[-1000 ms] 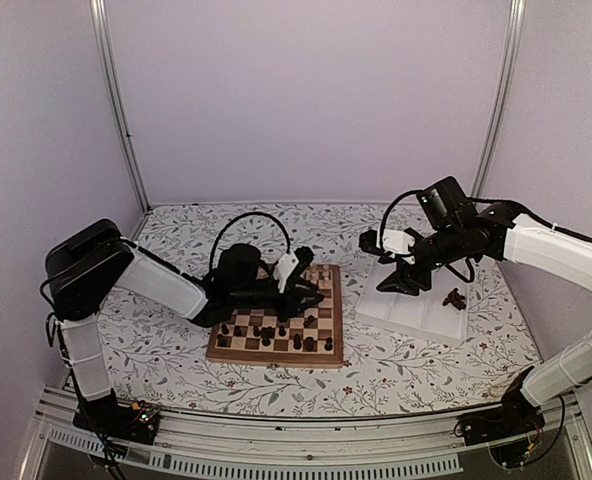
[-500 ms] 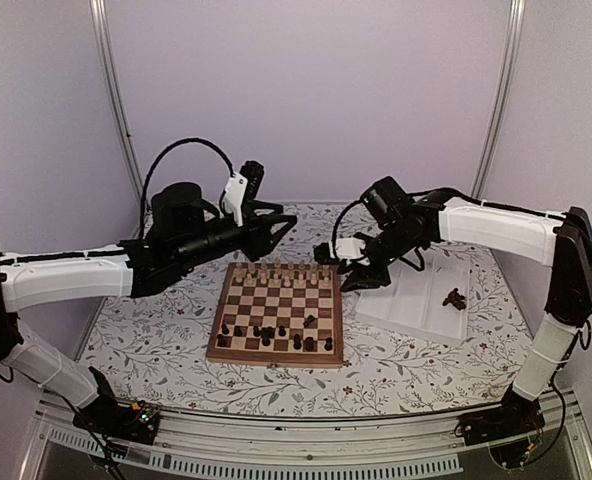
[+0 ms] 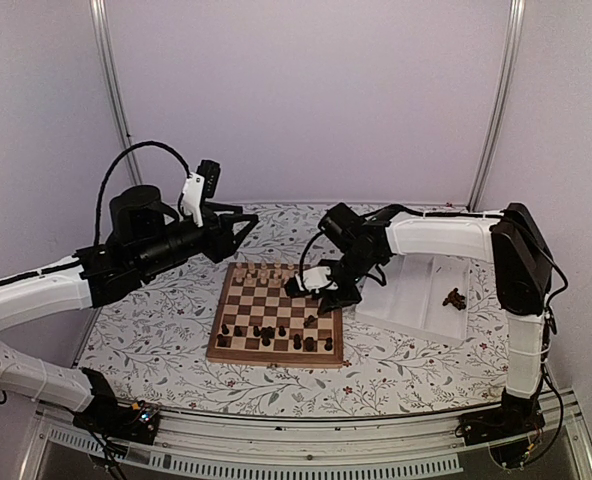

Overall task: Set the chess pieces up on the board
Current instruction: Pick up the chess piece from the chessboard.

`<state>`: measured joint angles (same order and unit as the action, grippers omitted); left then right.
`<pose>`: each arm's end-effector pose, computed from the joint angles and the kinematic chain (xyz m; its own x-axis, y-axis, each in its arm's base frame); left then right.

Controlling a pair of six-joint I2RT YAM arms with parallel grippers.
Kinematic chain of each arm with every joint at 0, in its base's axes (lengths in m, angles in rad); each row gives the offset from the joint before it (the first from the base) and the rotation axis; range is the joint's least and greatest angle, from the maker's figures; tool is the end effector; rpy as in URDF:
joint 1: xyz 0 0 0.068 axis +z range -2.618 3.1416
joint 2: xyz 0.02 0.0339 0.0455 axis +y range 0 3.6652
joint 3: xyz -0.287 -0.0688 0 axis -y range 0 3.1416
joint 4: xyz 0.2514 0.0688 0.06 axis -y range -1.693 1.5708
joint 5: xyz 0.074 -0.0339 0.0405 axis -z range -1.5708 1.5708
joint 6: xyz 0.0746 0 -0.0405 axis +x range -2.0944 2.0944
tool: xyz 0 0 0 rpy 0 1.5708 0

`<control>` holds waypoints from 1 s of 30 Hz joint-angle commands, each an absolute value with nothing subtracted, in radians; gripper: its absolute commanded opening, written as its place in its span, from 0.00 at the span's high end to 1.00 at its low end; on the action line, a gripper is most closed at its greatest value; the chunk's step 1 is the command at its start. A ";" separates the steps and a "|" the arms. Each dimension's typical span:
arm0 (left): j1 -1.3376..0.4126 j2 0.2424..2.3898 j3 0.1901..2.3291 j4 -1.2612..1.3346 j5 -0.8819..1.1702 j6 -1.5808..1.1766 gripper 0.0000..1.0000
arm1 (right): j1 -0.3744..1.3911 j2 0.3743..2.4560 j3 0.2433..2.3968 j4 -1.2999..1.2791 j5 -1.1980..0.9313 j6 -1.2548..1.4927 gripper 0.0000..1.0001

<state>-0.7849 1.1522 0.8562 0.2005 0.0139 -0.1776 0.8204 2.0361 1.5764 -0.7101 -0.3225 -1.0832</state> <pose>0.2180 -0.2193 0.3456 -0.1930 -0.0569 -0.9796 0.6933 0.6985 -0.1772 0.2945 0.3505 0.1789 0.3933 -0.8069 -0.4407 -0.9192 -0.3343 -0.2081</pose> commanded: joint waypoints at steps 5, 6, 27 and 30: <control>-0.756 1.123 0.827 0.176 0.003 -0.204 0.52 | 0.857 2.119 1.637 -0.778 -0.315 -1.132 0.62; -0.754 1.122 0.826 0.176 0.003 -0.203 0.52 | 0.860 2.125 1.640 -0.779 -0.313 -1.132 0.62; -0.726 1.129 0.804 0.172 0.019 -0.202 0.51 | 0.861 2.186 1.683 -0.854 -0.318 -1.113 0.90; -0.726 1.137 0.787 0.191 0.025 -0.204 0.51 | 0.816 2.150 1.683 -0.842 -0.391 -1.072 0.91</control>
<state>-0.7387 1.1244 0.8043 0.1864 0.0143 -0.2108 0.8570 2.1586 1.6749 -0.8299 -0.3210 -1.1133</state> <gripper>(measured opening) 0.487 0.135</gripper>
